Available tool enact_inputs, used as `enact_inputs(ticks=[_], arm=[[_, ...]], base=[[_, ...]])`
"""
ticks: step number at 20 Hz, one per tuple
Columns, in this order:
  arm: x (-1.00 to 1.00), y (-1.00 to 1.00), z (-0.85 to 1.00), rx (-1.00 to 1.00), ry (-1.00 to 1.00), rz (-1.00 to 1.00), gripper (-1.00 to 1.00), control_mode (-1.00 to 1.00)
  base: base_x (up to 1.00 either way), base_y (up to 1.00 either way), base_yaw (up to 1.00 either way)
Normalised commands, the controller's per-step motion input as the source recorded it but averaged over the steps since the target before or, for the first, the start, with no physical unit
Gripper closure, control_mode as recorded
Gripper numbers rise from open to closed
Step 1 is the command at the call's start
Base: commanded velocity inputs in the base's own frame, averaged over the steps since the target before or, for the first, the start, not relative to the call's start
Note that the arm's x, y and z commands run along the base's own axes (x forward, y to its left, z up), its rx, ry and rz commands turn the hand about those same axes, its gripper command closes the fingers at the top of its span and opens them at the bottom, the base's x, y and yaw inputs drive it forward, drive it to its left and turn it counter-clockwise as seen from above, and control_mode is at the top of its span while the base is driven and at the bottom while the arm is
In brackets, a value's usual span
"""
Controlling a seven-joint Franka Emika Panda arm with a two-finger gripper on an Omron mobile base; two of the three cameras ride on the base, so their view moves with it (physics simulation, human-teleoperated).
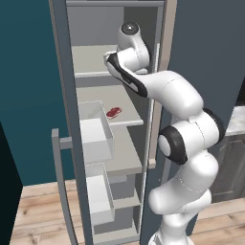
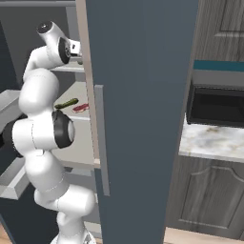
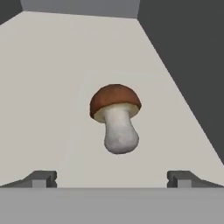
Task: Take the steak, mushroom, and squash from the freezer and place them in the bowl on the counter.
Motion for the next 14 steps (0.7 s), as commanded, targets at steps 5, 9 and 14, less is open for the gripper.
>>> enact_inputs(ticks=[5, 9, 14], arm=[[0.34, -0.02, -0.04, 0.00, 0.01, 0.00, -1.00, -1.00], [0.30, 0.00, 0.00, 0.00, 0.00, 0.00, -1.00, -1.00], [0.33, 0.00, -0.03, 0.00, 0.00, 0.00, -1.00, -1.00]], base=[[0.00, 0.00, 0.00], [0.00, 0.00, 0.00], [0.00, 0.00, 0.00]])
